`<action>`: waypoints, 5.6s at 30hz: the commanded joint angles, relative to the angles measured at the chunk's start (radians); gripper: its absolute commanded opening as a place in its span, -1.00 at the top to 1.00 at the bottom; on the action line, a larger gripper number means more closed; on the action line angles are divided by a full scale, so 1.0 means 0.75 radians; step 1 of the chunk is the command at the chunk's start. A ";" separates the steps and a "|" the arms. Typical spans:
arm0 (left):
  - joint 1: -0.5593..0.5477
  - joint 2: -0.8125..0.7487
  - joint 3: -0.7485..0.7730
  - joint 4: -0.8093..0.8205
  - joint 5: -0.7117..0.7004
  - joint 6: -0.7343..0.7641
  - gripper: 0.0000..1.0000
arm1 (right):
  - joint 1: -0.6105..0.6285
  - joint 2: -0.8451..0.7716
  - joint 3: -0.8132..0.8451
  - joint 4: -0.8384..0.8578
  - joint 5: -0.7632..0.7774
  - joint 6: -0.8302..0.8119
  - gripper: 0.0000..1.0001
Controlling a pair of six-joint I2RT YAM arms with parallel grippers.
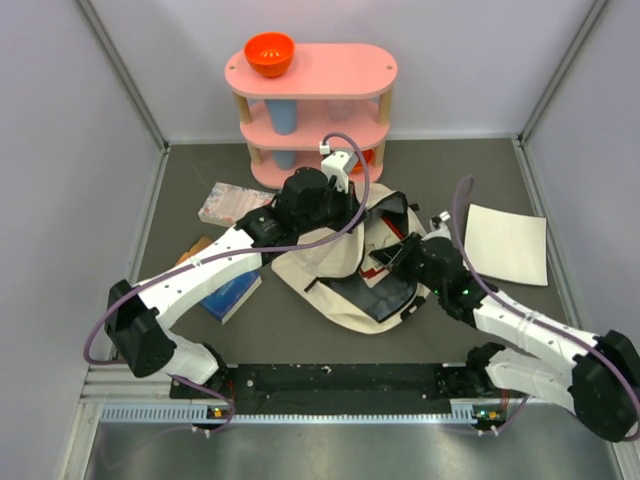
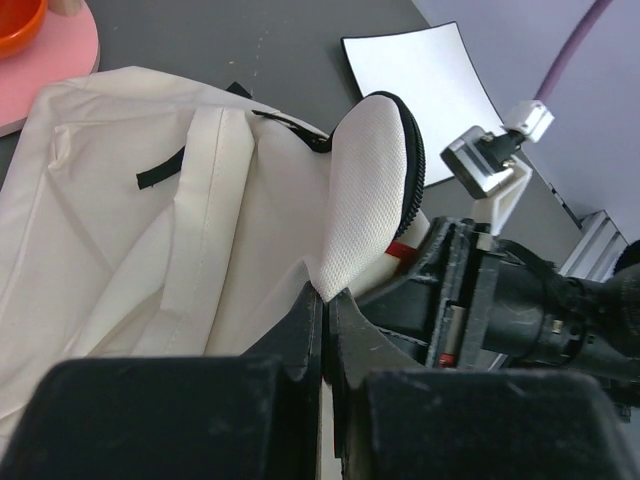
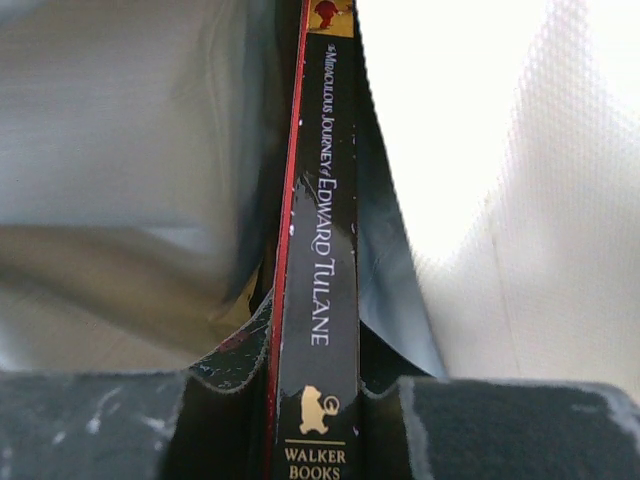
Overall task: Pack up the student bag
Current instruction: Place the book in the student bag.
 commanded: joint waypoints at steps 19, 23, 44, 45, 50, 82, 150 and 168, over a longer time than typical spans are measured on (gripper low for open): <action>-0.003 -0.017 0.078 0.223 0.046 0.034 1.00 | 0.058 0.748 0.193 0.834 0.101 -0.009 0.99; 0.001 -0.013 0.073 0.221 0.044 0.038 1.00 | 0.062 0.805 0.172 0.908 0.144 -0.029 0.86; 0.040 -0.023 -0.039 0.186 0.003 0.011 1.00 | 0.062 0.478 -0.024 0.454 0.173 -0.009 0.32; 0.038 -0.021 -0.039 0.186 0.005 0.011 1.00 | 0.062 0.466 -0.020 0.444 0.163 -0.005 0.38; 0.038 -0.021 -0.043 0.184 0.012 0.009 1.00 | 0.062 0.431 -0.018 0.448 0.138 -0.029 0.25; 0.042 0.001 -0.039 0.256 0.179 0.068 1.00 | 0.039 0.795 0.127 0.855 0.007 0.003 0.96; 0.146 0.046 -0.131 0.074 0.030 0.042 1.00 | -0.018 0.428 -0.006 0.360 0.096 -0.228 -0.61; 0.244 0.012 -0.205 0.194 0.367 0.040 0.05 | -0.053 0.045 0.013 0.227 -0.293 -0.328 -0.69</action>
